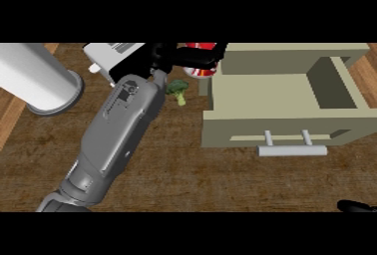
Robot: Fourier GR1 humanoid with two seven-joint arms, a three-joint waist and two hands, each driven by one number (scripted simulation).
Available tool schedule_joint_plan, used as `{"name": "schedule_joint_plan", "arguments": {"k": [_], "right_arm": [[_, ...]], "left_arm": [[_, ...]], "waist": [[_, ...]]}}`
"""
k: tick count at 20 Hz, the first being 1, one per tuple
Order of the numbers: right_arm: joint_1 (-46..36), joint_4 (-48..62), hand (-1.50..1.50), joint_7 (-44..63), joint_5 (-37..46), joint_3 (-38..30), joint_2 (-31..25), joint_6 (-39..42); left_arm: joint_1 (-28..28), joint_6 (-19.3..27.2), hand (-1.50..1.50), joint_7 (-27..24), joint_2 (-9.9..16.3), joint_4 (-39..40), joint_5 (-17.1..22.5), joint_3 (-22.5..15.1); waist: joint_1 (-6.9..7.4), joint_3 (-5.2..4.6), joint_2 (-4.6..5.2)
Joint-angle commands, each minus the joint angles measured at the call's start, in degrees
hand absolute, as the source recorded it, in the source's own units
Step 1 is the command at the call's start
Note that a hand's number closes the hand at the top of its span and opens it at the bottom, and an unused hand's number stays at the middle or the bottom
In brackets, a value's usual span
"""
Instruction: Pick up the can, place it into the drawer and close the drawer
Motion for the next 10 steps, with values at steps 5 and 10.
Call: {"name": "schedule_joint_plan", "arguments": {"k": [5, 10], "right_arm": [[0.8, -1.8, -1.5, -0.2, 0.9, 1.1, 1.6, -0.8], [-1.9, -0.1, -1.5, 1.9, -0.9, 0.0, -1.1, 0.1]], "left_arm": [[-11.5, 2.1, 1.5, 4.1, 0.0, 5.7, 1.2, -0.3], [-19.2, 6.6, 1.5, 5.6, 0.0, 13.3, 4.9, -4.7]], "waist": [[-0.45, -0.01, 0.27], [-1.46, 0.03, 0.49]]}}
